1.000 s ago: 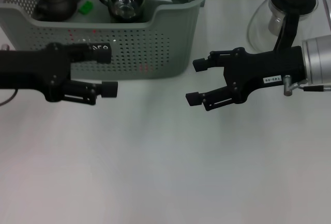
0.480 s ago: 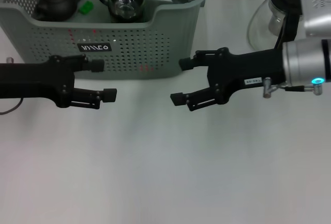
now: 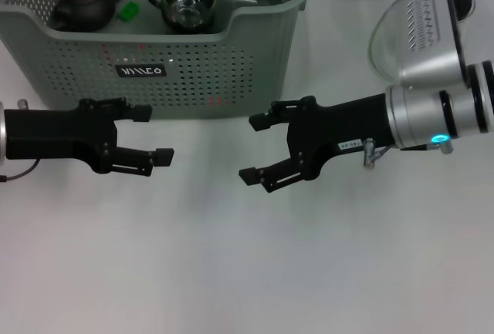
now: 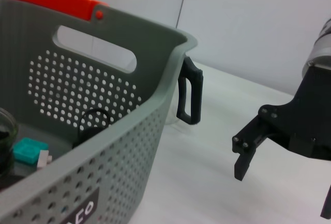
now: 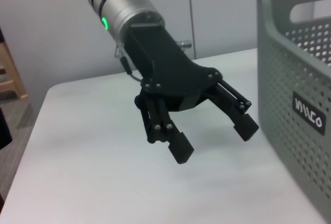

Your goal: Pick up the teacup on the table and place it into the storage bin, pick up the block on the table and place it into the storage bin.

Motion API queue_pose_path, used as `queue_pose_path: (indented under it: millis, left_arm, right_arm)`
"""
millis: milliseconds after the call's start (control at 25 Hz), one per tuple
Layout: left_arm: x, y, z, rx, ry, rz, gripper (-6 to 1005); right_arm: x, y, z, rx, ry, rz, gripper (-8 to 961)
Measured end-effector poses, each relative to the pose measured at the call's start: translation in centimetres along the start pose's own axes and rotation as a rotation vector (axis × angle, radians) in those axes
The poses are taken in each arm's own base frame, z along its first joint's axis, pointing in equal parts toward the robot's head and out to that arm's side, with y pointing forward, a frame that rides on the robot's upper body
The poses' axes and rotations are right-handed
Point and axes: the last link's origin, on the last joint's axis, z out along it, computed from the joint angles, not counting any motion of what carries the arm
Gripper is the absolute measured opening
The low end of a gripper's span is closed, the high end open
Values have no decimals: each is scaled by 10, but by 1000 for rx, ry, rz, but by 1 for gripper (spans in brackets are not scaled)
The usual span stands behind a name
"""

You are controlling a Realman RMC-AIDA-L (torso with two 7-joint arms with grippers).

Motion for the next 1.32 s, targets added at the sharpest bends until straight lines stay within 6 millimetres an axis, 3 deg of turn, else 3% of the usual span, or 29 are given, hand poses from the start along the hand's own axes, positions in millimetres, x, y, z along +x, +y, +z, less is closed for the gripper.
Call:
queue_pose_path:
  millis: [720, 1320]
  left_arm:
    - [-11, 2, 10, 1, -61, -2, 952]
    - [-17, 4, 12, -5, -70, -24, 952]
  right_arm:
    - [20, 8, 4, -5, 23, -77, 955]
    - [12, 7, 4, -3, -19, -78, 956]
